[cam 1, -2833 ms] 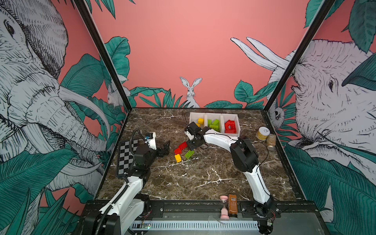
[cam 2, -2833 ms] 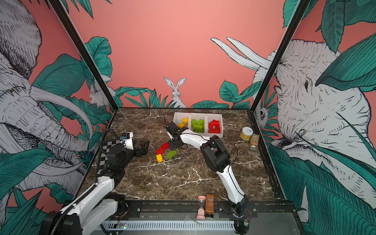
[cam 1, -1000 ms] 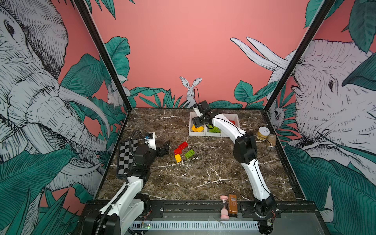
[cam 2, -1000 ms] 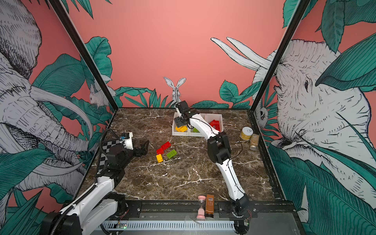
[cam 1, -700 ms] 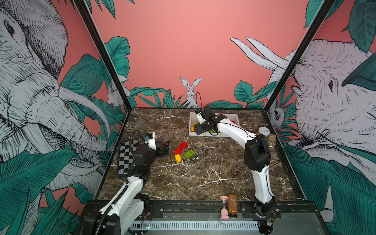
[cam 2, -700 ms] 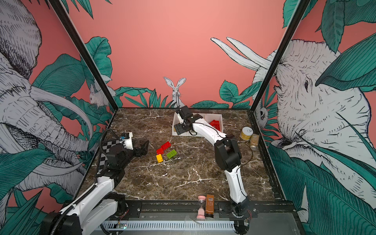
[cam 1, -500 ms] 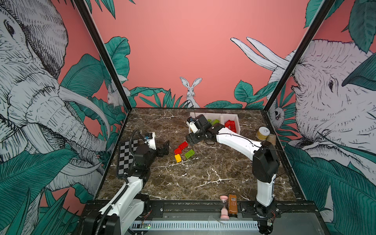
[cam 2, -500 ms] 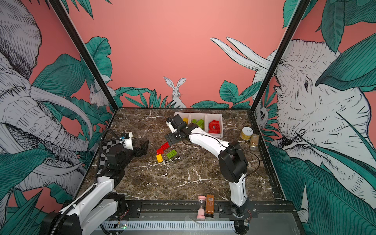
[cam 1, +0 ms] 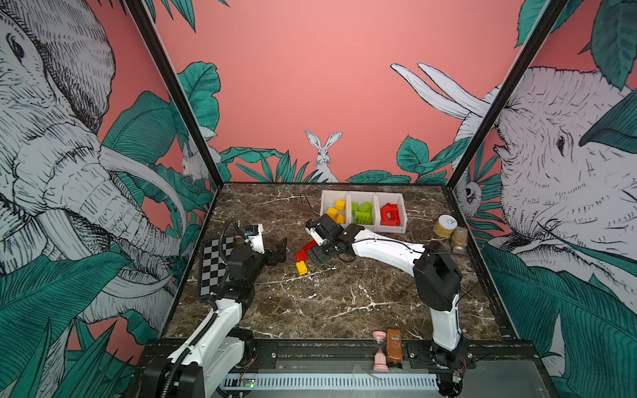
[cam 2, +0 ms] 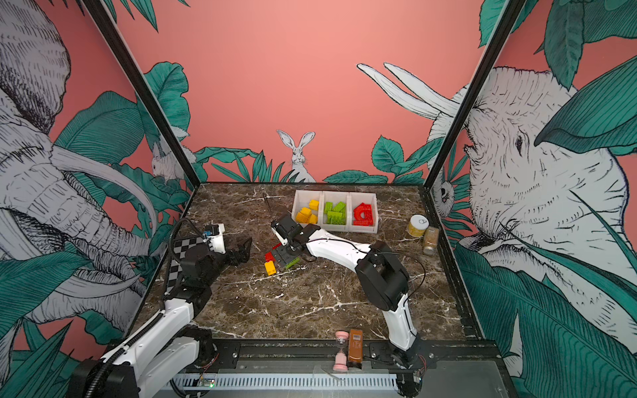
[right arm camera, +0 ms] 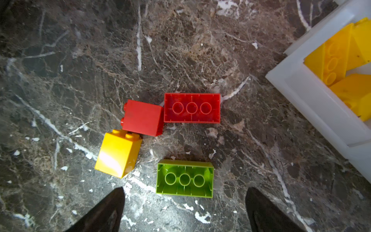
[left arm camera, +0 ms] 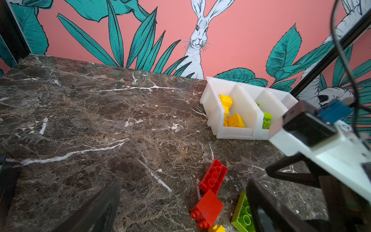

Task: Sort the legos into containers by color
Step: Pick up the lego from the center of the table.

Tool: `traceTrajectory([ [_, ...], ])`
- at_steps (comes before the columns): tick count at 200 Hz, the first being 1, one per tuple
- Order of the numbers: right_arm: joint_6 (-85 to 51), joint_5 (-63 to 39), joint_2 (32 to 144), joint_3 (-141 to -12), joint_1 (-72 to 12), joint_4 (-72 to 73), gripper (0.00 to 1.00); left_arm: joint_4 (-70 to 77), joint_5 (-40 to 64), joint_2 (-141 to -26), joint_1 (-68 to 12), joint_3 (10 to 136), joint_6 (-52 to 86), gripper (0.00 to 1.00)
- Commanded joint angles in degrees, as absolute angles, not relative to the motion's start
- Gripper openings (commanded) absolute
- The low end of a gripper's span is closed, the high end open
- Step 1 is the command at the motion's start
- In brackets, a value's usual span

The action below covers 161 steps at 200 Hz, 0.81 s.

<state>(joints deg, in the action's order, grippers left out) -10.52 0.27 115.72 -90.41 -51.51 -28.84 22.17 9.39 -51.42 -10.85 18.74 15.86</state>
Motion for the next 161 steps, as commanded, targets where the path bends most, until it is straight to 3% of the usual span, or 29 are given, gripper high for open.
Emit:
traceTrajectory([
  [1,-9.6,1.2,117.4,-92.0,-51.8,-30.3,0.93,22.4,9.3,-50.8,-11.2,19.3,15.7,0.99],
  [161,-9.3,-0.2,122.4,-91.5,-50.6,-28.8,0.94,22.3,9.1,-51.1,-11.2,19.2,15.6,0.99],
])
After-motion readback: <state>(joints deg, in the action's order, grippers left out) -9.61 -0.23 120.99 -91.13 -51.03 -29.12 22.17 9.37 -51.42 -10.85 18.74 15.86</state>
